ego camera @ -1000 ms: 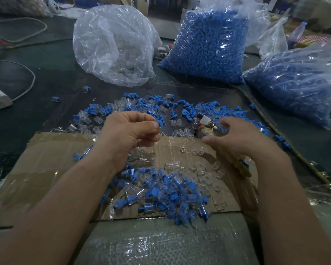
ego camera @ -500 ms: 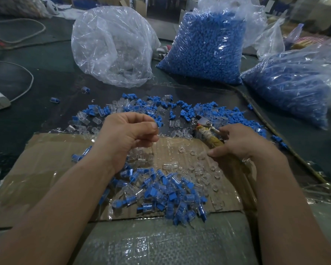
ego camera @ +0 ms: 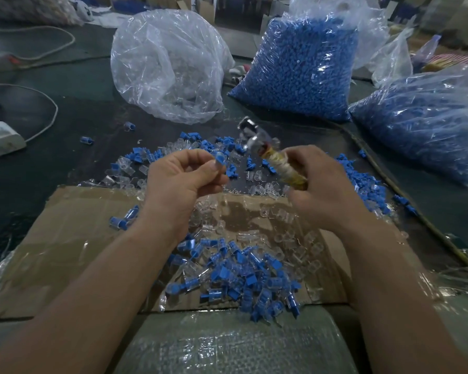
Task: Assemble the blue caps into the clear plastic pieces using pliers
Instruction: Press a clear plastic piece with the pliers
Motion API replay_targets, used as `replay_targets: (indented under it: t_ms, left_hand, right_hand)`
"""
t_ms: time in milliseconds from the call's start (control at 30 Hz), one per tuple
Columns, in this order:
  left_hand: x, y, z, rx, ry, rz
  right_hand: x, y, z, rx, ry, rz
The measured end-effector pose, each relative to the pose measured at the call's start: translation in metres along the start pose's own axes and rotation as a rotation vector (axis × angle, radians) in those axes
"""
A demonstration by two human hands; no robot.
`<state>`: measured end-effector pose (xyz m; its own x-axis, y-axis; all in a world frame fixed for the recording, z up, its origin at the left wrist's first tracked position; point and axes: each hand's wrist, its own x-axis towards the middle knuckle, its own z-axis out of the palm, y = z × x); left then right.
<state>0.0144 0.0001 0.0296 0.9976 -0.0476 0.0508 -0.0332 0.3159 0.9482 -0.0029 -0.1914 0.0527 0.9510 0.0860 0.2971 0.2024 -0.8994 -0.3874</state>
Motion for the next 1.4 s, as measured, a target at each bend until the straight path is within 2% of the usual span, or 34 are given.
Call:
replay_targets:
  t_ms: [133, 400, 667, 1067, 1400]
  left_hand:
    - [-0.001, 0.001, 0.001, 0.006, 0.024, 0.053]
    - [0.000, 0.001, 0.001, -0.001, 0.025, 0.079]
    - [-0.001, 0.001, 0.001, 0.069, 0.026, 0.096]
    - [-0.002, 0.003, 0.002, 0.135, 0.113, 0.158]
    - [-0.004, 0.000, 0.002, 0.337, 0.091, 0.167]
  right_hand:
    - [-0.001, -0.007, 0.008, -0.028, -0.134, -0.079]
    - [-0.002, -0.009, 0.010, 0.012, -0.220, -0.099]
    - [-0.003, -0.012, 0.012, 0.041, -0.245, -0.097]
    - [-0.004, -0.019, 0.018, 0.068, -0.135, -0.090]
    - [-0.001, -0.003, 0.004, 0.076, -0.304, -0.061]
